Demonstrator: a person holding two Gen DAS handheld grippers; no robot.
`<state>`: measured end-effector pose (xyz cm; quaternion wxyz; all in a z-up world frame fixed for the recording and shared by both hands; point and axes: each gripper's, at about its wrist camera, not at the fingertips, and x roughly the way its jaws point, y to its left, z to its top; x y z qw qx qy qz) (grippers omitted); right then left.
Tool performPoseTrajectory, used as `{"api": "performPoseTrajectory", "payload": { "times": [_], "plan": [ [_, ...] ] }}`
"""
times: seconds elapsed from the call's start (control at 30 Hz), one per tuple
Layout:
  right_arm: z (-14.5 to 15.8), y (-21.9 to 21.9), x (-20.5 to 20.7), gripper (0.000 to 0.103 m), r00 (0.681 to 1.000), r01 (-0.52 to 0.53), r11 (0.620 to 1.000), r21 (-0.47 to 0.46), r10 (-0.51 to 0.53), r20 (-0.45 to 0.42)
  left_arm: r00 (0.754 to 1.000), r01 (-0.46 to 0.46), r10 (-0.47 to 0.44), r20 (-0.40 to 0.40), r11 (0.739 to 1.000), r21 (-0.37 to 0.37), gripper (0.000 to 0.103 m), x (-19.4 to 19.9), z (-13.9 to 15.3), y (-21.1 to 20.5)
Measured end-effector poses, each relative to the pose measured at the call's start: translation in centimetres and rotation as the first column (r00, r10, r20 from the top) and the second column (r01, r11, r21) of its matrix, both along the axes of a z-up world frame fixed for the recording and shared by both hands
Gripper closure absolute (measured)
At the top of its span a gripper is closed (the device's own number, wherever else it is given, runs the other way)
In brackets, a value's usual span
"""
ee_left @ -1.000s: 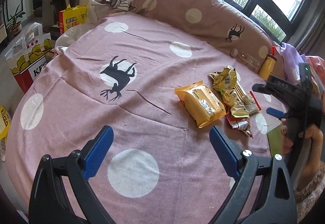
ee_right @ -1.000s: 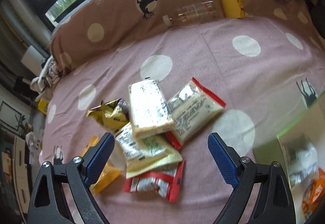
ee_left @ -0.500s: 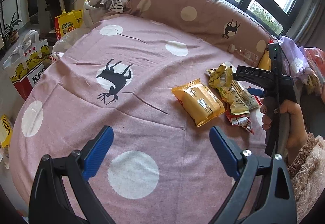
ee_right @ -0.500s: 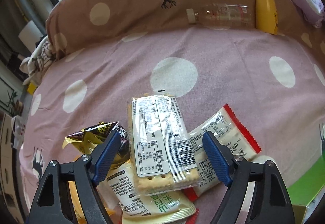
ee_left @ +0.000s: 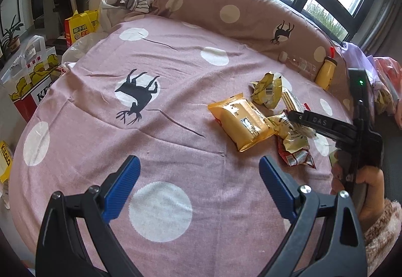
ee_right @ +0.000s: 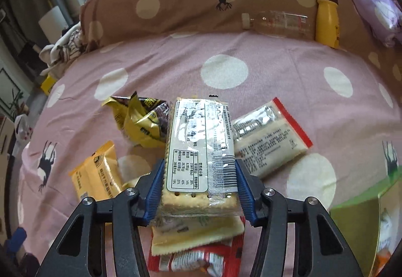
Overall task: Organize snacks
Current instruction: 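Lift the biscuit packet and set it down beside the pile with the right gripper, then regrasp the biscuit packet and carry it over the green box with the right gripper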
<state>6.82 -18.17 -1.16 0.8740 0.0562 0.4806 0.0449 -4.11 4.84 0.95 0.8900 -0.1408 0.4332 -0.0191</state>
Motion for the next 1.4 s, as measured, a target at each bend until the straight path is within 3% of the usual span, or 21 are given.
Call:
{"api": "performPoseTrajectory", "payload": {
  "times": [0.17,0.33,0.4,0.47,0.67,0.77,0.87,1.07,1.13,1.23,1.3,1.4],
  "plan": [
    [2.4,0.0,-6.0,0.048,0.997,-0.02,0.995,0.093,0.013,0.074,1.0,0.011,-0.01,-0.004,1.0,0.008,0.007,-0.2,-0.1,-0.5],
    [2.6,2.0,-10.9,0.048,0.997,-0.062,0.989,0.135,0.056,0.045,1.0,0.02,-0.02,-0.017,1.0,0.015,0.007,-0.2,-0.4,-1.0],
    [1.8,2.4,-11.9,0.048,0.999,-0.044,0.994,0.099,0.043,0.011,0.999,0.022,-0.022,-0.024,0.999,0.023,0.007,-0.3,-0.6,-1.2],
    [1.0,2.3,-12.5,0.048,1.0,-0.022,0.996,0.09,0.024,-0.02,0.999,0.03,-0.029,-0.025,0.999,0.028,0.007,-0.5,-0.6,-1.5],
    [0.0,0.2,-12.7,0.047,0.997,0.012,0.982,0.19,0.001,-0.072,0.998,0.06,-0.059,-0.029,0.998,0.037,0.009,-0.7,-0.7,-2.5],
    [1.0,-1.0,-13.1,0.03,0.999,0.027,0.969,0.244,-0.019,-0.035,0.996,0.09,-0.089,-0.028,0.995,0.034,0.012,-0.9,-0.6,-3.1],
    [1.9,-2.4,-13.4,0.029,0.999,0.048,0.946,0.321,-0.05,-0.002,0.991,0.131,-0.13,-0.031,0.991,0.008,0.014,-1.2,-0.7,-4.0],
    [1.6,-3.6,-13.3,0.029,0.998,0.05,0.882,0.469,-0.057,0.0,0.958,0.277,-0.282,-0.05,0.956,-0.094,0.024,-1.8,-1.2,-7.1],
    [1.1,-3.7,-13.1,0.029,0.998,0.057,0.867,0.495,-0.058,-0.014,0.94,0.33,-0.338,-0.049,0.936,-0.123,0.035,-2.1,-1.5,-8.3],
    [0.0,-3.5,-12.6,0.039,0.998,0.066,0.85,0.522,-0.047,-0.05,0.916,0.381,-0.395,-0.066,0.911,-0.161,0.044,-2.3,-2.2,-9.8],
    [-0.7,-3.2,-12.2,0.045,0.996,0.075,0.85,0.522,-0.043,-0.073,0.909,0.389,-0.409,-0.077,0.901,-0.19,0.048,-2.1,-2.7,-10.2],
    [-1.5,-2.9,-11.7,0.046,0.993,0.098,0.866,0.491,-0.055,-0.101,0.905,0.383,-0.415,-0.091,0.89,-0.248,0.057,-1.7,-3.4,-10.2]
  ]
}}
